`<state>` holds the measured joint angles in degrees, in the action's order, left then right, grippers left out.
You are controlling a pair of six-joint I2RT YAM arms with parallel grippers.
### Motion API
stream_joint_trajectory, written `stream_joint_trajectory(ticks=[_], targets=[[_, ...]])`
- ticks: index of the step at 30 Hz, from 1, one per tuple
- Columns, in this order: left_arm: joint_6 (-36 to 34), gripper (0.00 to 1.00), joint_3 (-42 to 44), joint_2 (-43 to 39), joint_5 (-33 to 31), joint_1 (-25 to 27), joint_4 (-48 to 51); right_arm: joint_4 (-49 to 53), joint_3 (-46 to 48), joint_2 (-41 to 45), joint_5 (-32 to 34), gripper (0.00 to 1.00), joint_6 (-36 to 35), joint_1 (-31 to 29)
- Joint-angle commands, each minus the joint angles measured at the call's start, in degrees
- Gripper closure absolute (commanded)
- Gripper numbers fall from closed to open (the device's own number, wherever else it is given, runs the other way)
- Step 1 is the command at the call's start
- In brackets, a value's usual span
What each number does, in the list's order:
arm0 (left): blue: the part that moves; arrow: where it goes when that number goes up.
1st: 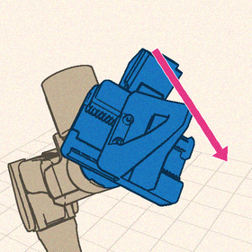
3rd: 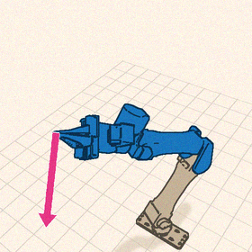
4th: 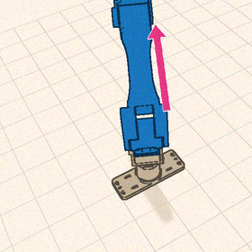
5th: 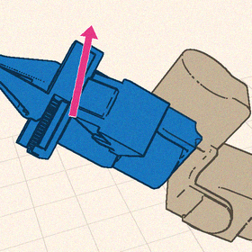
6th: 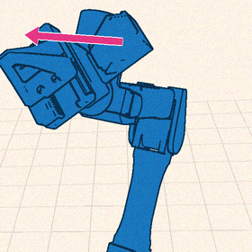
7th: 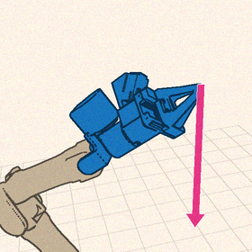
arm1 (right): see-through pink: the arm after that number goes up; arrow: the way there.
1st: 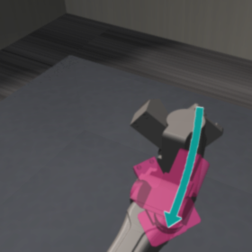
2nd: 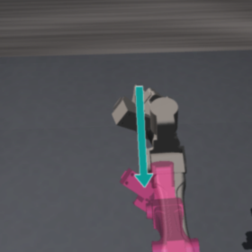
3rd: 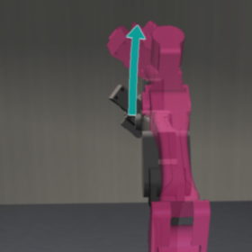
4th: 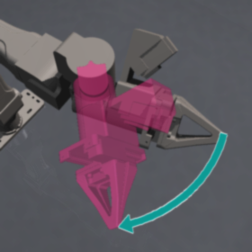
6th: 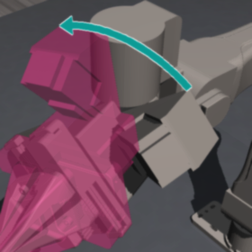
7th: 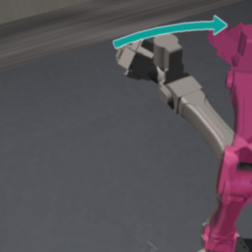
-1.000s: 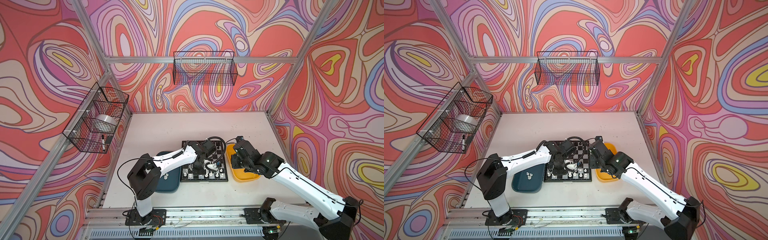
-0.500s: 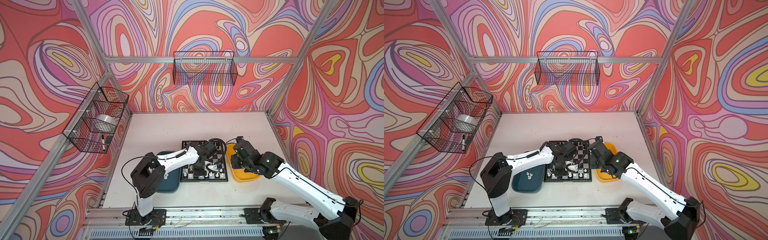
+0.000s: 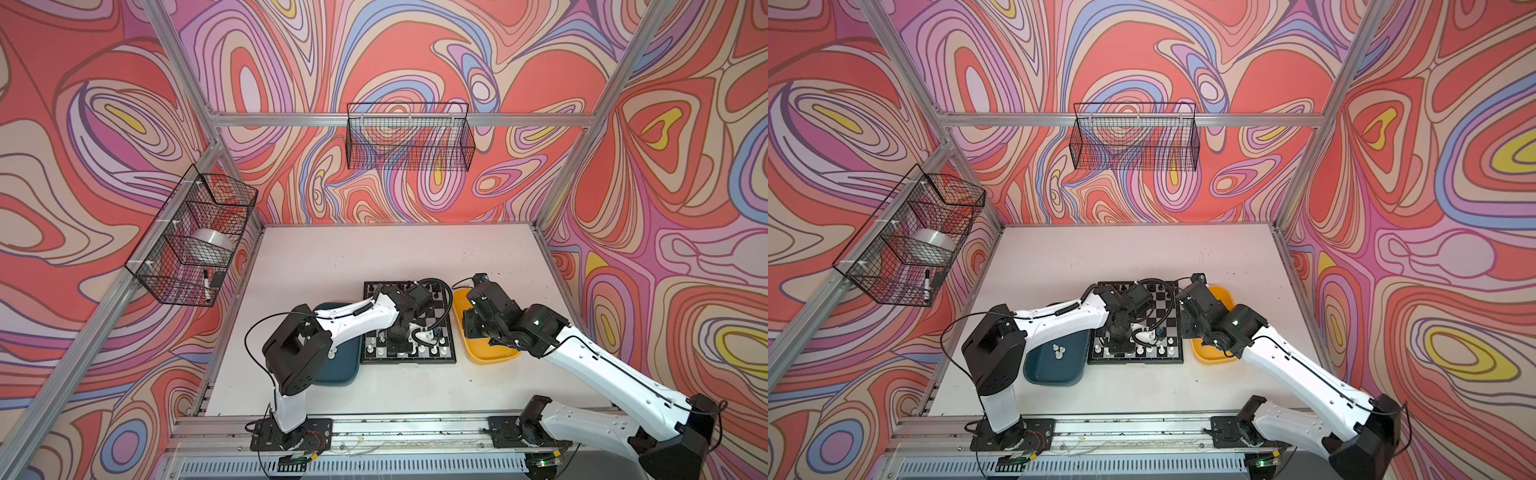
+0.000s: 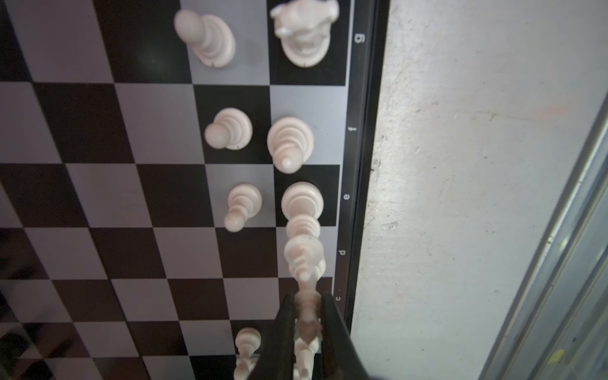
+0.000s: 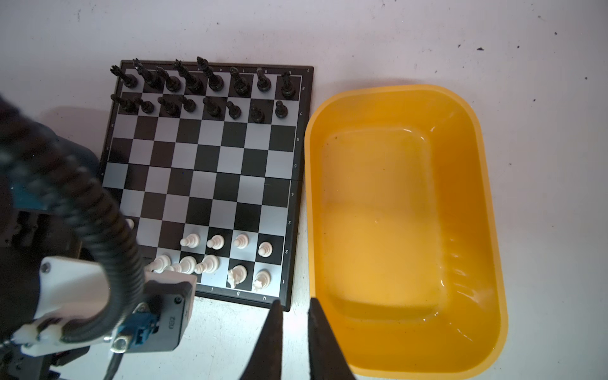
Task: Set up the chess pieces on the board
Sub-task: 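Lower the white piece onto a near-edge square and open the left gripper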
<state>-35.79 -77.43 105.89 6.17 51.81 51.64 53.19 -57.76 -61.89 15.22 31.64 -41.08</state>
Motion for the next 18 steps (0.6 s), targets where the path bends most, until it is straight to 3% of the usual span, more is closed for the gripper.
stream_joint_trajectory(ticks=[1, 11, 18], targets=[[-0.6, 0.82, 0.7, 0.7, 0.5, 0.6, 0.5, -0.2, 0.8, 1.0, 0.5, 0.85, 0.5, -0.4], [-0.5, 0.73, 0.7, 0.5, 0.3, 0.7, 0.3, -0.5, 1.1, 0.9, 0.4, 0.85, 0.6, -0.4], [-1.0, 0.60, 1.6, -1.0, -0.8, 0.7, 0.1, -0.6, 1.0, 1.0, 0.4, 0.85, 0.6, -0.4]])
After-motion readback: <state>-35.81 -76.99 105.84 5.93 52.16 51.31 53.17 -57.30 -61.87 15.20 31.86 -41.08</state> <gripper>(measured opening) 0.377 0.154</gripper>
